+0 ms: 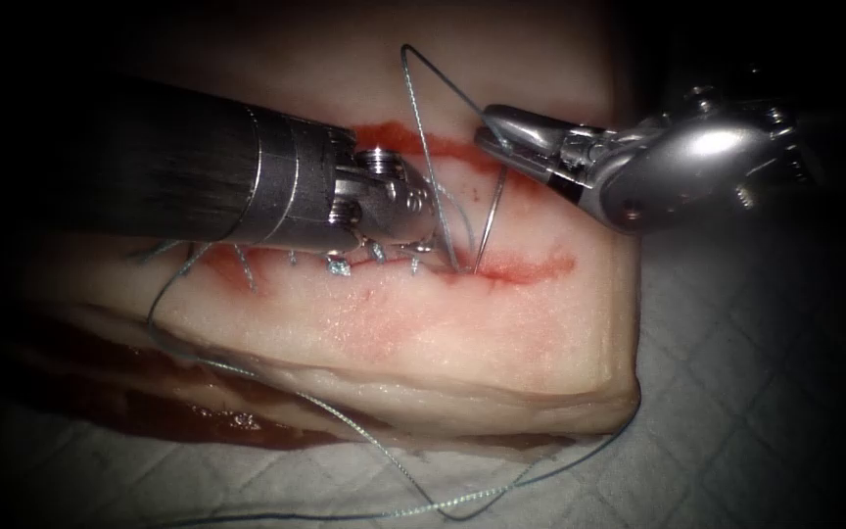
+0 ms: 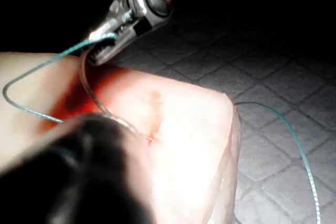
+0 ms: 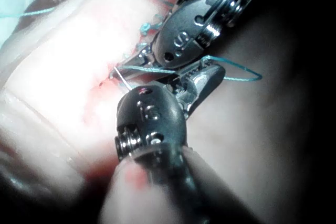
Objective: Wound Closure
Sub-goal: Insert the needle into the bottom of the tissue using the right tool
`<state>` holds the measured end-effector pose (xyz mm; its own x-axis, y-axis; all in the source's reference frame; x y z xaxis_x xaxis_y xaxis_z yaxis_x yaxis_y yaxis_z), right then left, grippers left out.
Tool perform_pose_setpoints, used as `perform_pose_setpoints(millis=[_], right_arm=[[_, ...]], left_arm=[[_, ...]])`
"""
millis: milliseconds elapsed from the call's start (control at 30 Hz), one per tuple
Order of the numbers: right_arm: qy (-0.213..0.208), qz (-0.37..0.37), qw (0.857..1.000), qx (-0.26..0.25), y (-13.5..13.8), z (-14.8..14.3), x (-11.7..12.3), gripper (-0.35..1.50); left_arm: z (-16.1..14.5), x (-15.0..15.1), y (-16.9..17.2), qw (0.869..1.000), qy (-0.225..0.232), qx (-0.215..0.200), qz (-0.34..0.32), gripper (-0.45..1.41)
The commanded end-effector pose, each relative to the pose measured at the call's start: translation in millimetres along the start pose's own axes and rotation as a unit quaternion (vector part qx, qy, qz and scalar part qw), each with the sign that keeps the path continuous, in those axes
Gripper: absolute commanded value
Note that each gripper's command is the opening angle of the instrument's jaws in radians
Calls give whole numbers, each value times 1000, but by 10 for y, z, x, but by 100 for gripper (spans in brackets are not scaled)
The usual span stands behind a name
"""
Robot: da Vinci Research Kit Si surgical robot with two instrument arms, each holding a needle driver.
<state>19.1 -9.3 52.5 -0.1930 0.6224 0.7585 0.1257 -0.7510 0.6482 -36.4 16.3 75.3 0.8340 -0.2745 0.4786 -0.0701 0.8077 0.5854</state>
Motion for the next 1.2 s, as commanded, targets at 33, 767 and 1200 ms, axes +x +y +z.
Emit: perform_pose_setpoints(millis=[33,767,1200], right_arm=[[0,-5,1000,1,1,10,6,-35],[21,-60,997,-39,16,9,16,-35],[27,-55,997,-44,30,16,18,-35]], left_arm=[[4,-3,5,1000,-2,1,-2,-45],[8,-3,-10,999,-19,41,2,-45],[5,-3,-10,999,-18,47,-1,-45]])
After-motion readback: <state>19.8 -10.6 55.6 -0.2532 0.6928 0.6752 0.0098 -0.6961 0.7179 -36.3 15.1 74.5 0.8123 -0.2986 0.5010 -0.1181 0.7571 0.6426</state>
